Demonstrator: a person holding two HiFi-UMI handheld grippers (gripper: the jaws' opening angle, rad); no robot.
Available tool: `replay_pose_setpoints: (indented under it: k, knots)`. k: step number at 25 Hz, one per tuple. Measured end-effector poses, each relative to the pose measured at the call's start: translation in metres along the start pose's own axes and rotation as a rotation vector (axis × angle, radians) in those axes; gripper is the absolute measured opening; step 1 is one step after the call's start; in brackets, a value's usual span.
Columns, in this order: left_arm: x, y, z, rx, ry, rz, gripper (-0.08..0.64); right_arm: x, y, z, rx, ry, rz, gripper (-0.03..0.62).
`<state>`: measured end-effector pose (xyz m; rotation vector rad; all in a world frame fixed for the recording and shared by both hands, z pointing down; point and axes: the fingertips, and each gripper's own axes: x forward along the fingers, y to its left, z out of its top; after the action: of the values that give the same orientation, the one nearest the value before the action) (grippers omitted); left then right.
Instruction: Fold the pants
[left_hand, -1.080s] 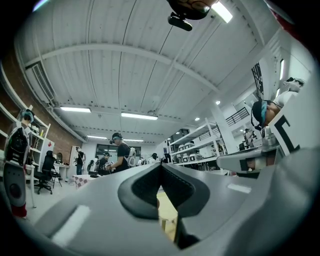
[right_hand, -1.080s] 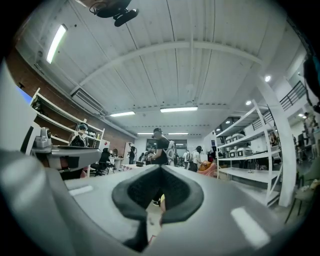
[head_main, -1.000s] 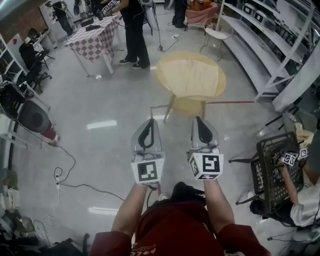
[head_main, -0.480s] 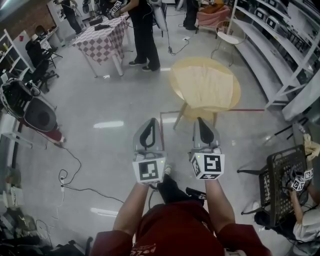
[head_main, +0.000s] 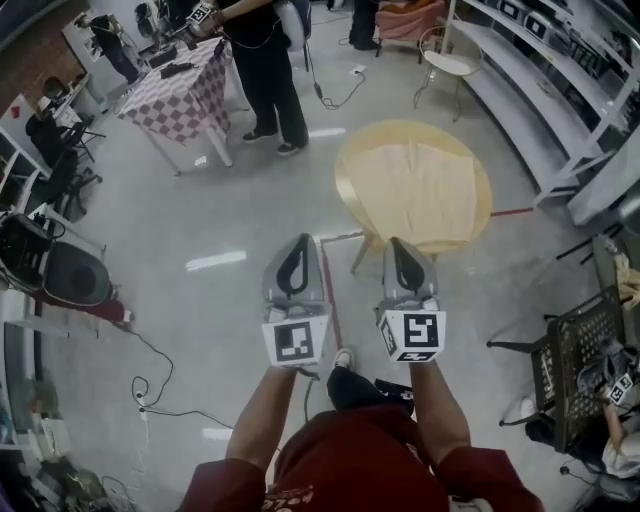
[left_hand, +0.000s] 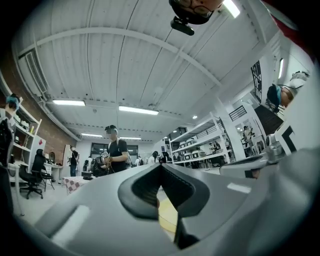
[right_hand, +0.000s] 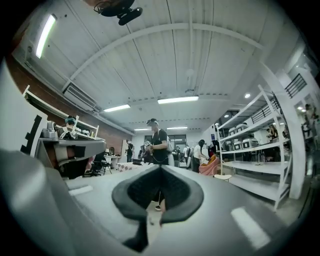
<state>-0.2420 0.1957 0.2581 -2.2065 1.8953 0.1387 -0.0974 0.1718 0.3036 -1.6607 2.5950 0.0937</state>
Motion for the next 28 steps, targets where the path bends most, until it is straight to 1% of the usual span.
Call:
replay_pose_setpoints:
  k: [6,12,17,23,28]
  knots:
    - [0.069,0.012,-0.023,-0.014,-0.002,-0.066,0.006,0.05,-0.033,-0.017,0.013,0.025,-0.072,0.0]
    - [0.113,0.014,-0.031,-0.022,-0.017,-0.132,0.006,0.078,-0.052,-0.017,0.004,0.03,-0.127,0.0]
    - [0.154,0.014,-0.043,-0.042,-0.032,-0.204,0.006,0.104,-0.066,-0.02,-0.005,0.032,-0.191,0.0]
    - [0.215,0.03,-0.058,-0.086,-0.052,-0.316,0.006,0.149,-0.077,-0.022,-0.032,0.033,-0.309,0.0]
    - [0.255,0.055,-0.074,-0.1,-0.055,-0.427,0.006,0.19,-0.065,-0.03,-0.034,0.051,-0.405,0.0]
